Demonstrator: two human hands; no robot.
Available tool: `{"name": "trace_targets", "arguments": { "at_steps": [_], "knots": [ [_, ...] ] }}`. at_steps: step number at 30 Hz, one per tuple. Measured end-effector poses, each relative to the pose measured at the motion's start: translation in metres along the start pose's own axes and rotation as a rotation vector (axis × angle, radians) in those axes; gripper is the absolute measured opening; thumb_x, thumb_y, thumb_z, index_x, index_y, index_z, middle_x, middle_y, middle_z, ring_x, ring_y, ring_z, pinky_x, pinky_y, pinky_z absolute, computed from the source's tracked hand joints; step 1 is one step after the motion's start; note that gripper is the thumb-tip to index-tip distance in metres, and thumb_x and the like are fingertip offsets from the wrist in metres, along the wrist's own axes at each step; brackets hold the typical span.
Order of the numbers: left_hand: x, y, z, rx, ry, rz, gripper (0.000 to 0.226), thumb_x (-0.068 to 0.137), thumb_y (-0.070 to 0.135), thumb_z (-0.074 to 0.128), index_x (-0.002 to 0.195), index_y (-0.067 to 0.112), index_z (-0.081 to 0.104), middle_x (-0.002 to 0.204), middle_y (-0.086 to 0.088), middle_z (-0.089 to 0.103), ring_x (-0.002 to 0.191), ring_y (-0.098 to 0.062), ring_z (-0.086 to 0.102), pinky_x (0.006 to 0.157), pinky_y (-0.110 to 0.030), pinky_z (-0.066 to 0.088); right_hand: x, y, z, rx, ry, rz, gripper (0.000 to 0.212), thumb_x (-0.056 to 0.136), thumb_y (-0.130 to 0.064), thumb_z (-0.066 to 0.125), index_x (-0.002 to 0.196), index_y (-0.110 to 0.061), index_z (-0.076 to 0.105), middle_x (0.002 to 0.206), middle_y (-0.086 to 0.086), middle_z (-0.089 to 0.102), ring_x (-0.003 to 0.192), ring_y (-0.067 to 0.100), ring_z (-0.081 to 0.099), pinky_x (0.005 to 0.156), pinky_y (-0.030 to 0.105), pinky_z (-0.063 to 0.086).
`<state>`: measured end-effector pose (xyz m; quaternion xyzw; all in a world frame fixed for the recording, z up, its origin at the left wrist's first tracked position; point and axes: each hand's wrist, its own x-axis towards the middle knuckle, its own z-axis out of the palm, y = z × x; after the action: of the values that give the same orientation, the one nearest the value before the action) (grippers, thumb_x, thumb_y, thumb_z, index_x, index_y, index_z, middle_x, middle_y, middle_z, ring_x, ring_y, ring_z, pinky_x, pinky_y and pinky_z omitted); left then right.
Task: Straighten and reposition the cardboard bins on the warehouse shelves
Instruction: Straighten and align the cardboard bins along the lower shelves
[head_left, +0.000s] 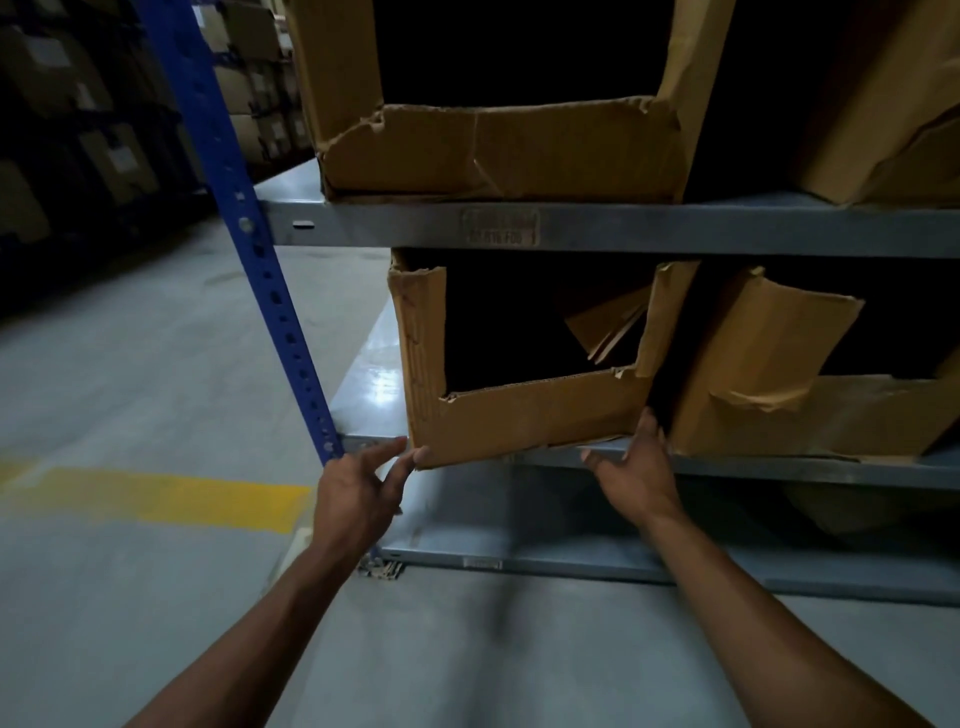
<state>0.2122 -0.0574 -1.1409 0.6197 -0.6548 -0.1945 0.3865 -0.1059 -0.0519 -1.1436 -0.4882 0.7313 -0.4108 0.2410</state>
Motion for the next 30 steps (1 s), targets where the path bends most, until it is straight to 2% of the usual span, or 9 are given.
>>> {"name": "trace_targets", "arguments": {
  "at_steps": [2, 9, 11, 15, 17, 19, 21, 25, 30],
  "knots": [
    [0.0, 0.001, 0.0, -0.037, -0.013, 0.035, 0.061, 0.091, 0.076, 0.059, 0.123, 0.028, 0.08, 0.071, 0.006, 0.079, 0.047, -0.001, 0.068, 0.062, -0.031, 0.061, -0.001, -0.001, -0.005, 0.008, -0.016, 0.018, 0.099, 0.084, -0.024, 0.085, 0.161, -0.021, 0.022, 0.158, 0.007, 0.041, 0.146, 0.032, 0.038, 0.121, 0.047, 0.034],
    [0.005, -0.005, -0.022, -0.199, 0.054, -0.092, 0.018, 0.089, 0.044, 0.079, 0.102, 0.032, 0.084, 0.069, 0.01, 0.078, 0.05, -0.017, 0.073, 0.061, -0.031, 0.061, -0.021, -0.012, -0.01, -0.074, -0.09, -0.071, 0.051, 0.089, -0.019, 0.08, 0.133, -0.018, 0.055, 0.13, 0.0, 0.064, 0.122, 0.022, 0.059, 0.098, 0.029, 0.042],
    [0.003, -0.009, -0.029, -0.219, 0.052, -0.109, 0.019, 0.086, 0.044, 0.079, 0.103, 0.034, 0.082, 0.063, 0.012, 0.075, 0.05, -0.016, 0.071, 0.056, -0.025, 0.058, -0.027, -0.018, -0.007, -0.111, -0.081, -0.091, 0.046, 0.09, -0.019, 0.078, 0.131, -0.018, 0.057, 0.13, 0.002, 0.066, 0.122, 0.023, 0.061, 0.097, 0.03, 0.044],
    [-0.001, -0.007, -0.026, -0.231, 0.038, -0.079, 0.019, 0.079, 0.052, 0.079, 0.093, 0.041, 0.081, 0.074, 0.003, 0.08, 0.051, -0.015, 0.073, 0.067, -0.041, 0.064, -0.029, -0.03, -0.01, -0.043, -0.037, -0.06, 0.044, 0.09, -0.022, 0.079, 0.129, -0.015, 0.06, 0.127, 0.003, 0.067, 0.118, 0.021, 0.062, 0.092, 0.029, 0.044],
    [-0.003, -0.006, -0.027, -0.243, 0.038, -0.092, 0.029, 0.078, 0.051, 0.08, 0.097, 0.03, 0.085, 0.07, 0.007, 0.079, 0.05, -0.013, 0.072, 0.065, -0.032, 0.062, -0.033, -0.032, -0.017, -0.039, -0.018, -0.044, 0.039, 0.09, -0.028, 0.08, 0.123, -0.016, 0.064, 0.115, -0.001, 0.067, 0.105, 0.016, 0.061, 0.087, 0.028, 0.045],
    [-0.009, -0.007, -0.03, -0.217, 0.035, -0.075, 0.024, 0.08, 0.042, 0.084, 0.096, 0.025, 0.086, 0.058, 0.014, 0.072, 0.046, -0.009, 0.068, 0.053, -0.017, 0.052, -0.038, -0.028, -0.024, -0.071, -0.002, -0.038, 0.027, 0.089, -0.034, 0.08, 0.109, -0.022, 0.066, 0.101, -0.006, 0.064, 0.091, 0.012, 0.06, 0.078, 0.029, 0.045],
    [-0.014, -0.008, -0.03, -0.212, 0.018, -0.061, 0.018, 0.081, 0.038, 0.085, 0.092, 0.024, 0.086, 0.056, 0.014, 0.071, 0.046, -0.01, 0.068, 0.05, -0.015, 0.048, -0.042, -0.024, -0.03, -0.104, 0.008, -0.031, 0.021, 0.09, -0.038, 0.079, 0.096, -0.027, 0.061, 0.093, -0.007, 0.064, 0.083, 0.012, 0.059, 0.073, 0.03, 0.044],
    [-0.005, -0.007, -0.019, -0.205, 0.0, -0.037, 0.024, 0.08, 0.047, 0.083, 0.087, 0.024, 0.087, 0.059, 0.012, 0.073, 0.047, -0.012, 0.07, 0.057, -0.031, 0.057, -0.033, -0.019, -0.032, -0.115, 0.064, 0.0, 0.023, 0.09, -0.04, 0.078, 0.099, -0.025, 0.064, 0.094, -0.004, 0.066, 0.089, 0.02, 0.065, 0.075, 0.033, 0.048],
    [0.026, -0.015, -0.002, -0.103, 0.054, 0.017, 0.028, 0.085, 0.059, 0.078, 0.087, 0.033, 0.086, 0.061, 0.007, 0.075, 0.047, -0.007, 0.069, 0.065, -0.035, 0.062, -0.019, -0.02, -0.016, -0.071, 0.135, 0.006, 0.024, 0.09, -0.04, 0.078, 0.099, -0.023, 0.065, 0.097, 0.001, 0.073, 0.094, 0.027, 0.071, 0.084, 0.043, 0.058]
  ]
}}
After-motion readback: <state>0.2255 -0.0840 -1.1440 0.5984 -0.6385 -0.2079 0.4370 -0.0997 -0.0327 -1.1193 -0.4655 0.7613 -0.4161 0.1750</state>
